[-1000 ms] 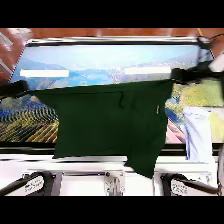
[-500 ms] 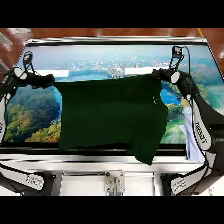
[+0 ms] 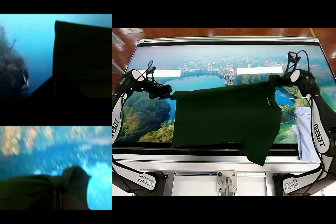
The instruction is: Fold the shirts.
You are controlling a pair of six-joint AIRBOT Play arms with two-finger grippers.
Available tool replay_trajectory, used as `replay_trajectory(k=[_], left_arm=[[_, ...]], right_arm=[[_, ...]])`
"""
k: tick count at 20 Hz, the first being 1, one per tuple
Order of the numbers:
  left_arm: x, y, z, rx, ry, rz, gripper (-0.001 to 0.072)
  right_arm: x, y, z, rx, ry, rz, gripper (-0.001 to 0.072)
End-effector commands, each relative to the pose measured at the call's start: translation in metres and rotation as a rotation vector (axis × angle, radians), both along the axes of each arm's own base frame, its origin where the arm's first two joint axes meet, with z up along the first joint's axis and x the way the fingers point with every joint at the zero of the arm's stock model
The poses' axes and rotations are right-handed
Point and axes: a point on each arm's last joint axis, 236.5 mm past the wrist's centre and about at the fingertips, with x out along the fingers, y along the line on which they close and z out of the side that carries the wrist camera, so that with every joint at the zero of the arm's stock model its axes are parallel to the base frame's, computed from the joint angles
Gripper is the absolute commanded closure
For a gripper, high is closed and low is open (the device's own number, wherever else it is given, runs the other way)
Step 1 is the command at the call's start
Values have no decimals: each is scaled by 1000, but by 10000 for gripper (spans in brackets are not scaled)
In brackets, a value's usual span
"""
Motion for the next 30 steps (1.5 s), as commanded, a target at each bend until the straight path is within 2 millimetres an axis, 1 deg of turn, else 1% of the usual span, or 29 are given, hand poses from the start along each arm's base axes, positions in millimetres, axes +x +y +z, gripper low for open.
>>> replay_trajectory(k=[1,2,4,6,8,9,10,11,12,13,14,15,16,17,18,19,20,21,23,24,25,27,28,30], left_arm=[[-48,-9,-12,-29,190,-62,675],[-55,-12,-16,-37,216,-64,675],[-68,-21,-25,-57,274,-56,675],[-79,-27,-35,-60,306,-67,675],[-83,-28,-41,-61,316,-64,675],[-83,-29,-40,-66,317,-64,674],[-84,-32,-37,-85,319,-61,636],[-84,-36,-31,-108,324,-60,457],[-86,-35,-24,-119,330,-61,284],[-87,-31,-13,-122,332,-63,231],[-88,-25,0,-126,325,-67,231],[-91,-17,16,-128,310,-72,231],[-95,-6,30,-127,293,-68,231],[-102,7,46,-128,280,-51,231],[-113,18,57,-134,279,-37,228],[-131,29,62,-145,291,-14,217],[-156,36,59,-167,320,25,123],[-187,35,49,-204,358,40,81],[-246,24,17,-275,428,99,80],[-270,14,0,-315,444,133,80],[-287,0,-13,-368,446,158,80],[-303,-24,-30,-462,439,203,80],[-306,-32,-38,-483,436,224,81],[-304,-33,-53,-472,410,278,81]], right_arm=[[-88,-9,-34,23,389,24,656],[-100,-10,-41,22,440,28,656],[-111,-3,-52,45,485,18,656],[-113,4,-58,57,500,17,656],[-110,9,-57,55,489,18,656],[-110,13,-57,60,486,21,645],[-110,15,-57,65,487,22,608],[-109,17,-54,78,482,21,415],[-110,19,-47,81,473,29,168],[-109,18,-38,69,452,50,85],[-110,11,-25,32,426,74,85],[-114,-4,-8,-32,407,76,85],[-125,-26,10,-113,414,65,86],[-139,-51,26,-182,434,41,86],[-156,-72,39,-215,463,33,86],[-179,-87,47,-185,511,31,87],[-200,-94,50,-113,550,15,87],[-216,-98,49,0,547,-37,87],[-234,-97,45,202,505,-122,86],[-244,-96,40,271,503,-148,86],[-252,-96,36,309,509,-166,86],[-263,-94,26,342,532,-180,86],[-263,-92,24,347,532,-179,86],[-258,-91,23,348,513,-178,86]])
